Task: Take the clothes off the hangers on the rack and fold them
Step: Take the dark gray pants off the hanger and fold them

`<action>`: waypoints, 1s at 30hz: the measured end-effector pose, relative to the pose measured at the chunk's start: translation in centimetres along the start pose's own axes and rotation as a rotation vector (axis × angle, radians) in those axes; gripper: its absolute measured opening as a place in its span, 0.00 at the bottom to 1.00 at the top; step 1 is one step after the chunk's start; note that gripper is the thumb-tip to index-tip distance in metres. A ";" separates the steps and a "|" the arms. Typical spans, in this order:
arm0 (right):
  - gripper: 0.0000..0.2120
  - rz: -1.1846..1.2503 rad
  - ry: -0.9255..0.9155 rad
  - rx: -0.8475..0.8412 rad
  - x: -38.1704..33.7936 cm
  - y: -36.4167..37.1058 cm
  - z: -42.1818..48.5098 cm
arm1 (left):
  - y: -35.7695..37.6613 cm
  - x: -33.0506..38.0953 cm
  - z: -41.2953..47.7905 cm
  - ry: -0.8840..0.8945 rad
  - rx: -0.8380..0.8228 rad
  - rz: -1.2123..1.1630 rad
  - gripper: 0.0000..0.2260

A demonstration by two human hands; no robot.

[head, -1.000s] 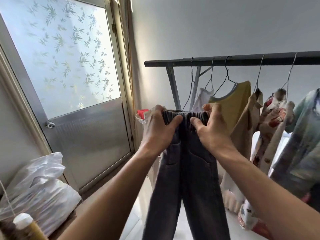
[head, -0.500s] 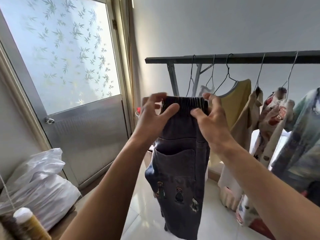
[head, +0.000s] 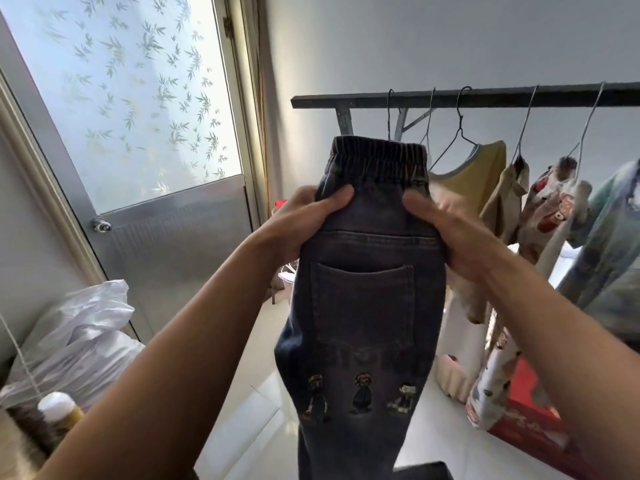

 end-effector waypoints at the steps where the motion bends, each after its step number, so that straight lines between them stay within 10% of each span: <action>1: 0.36 0.012 0.058 -0.075 1.6 0.4 -0.6 | 0.0 -0.2 0.1 -0.011 0.002 -0.023 0.09; 10: 0.22 0.429 0.203 -0.099 6.7 2.3 -2.8 | -1.8 -4.3 -1.2 -0.244 -0.076 -0.374 0.21; 16: 0.11 0.504 0.204 0.053 5.3 1.6 -1.8 | -3.1 -9.7 -4.2 -0.343 -0.252 -0.074 0.35; 21: 0.13 0.563 0.253 0.094 6.2 0.8 -2.0 | -3.6 -12.3 -5.5 -0.332 -0.198 0.145 0.10; 30: 0.22 0.522 0.127 -0.259 6.8 2.2 -4.9 | -3.8 -11.0 -4.7 -0.257 0.089 -0.346 0.12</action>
Point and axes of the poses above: each hand's wrist, its own z-axis towards the middle knuckle, its own y-axis out of the palm, x = y × z, the point moved 8 cm from there along z, towards the middle knuckle, and after that the axes turned 15 degrees about -z, right-handed, at the moved point
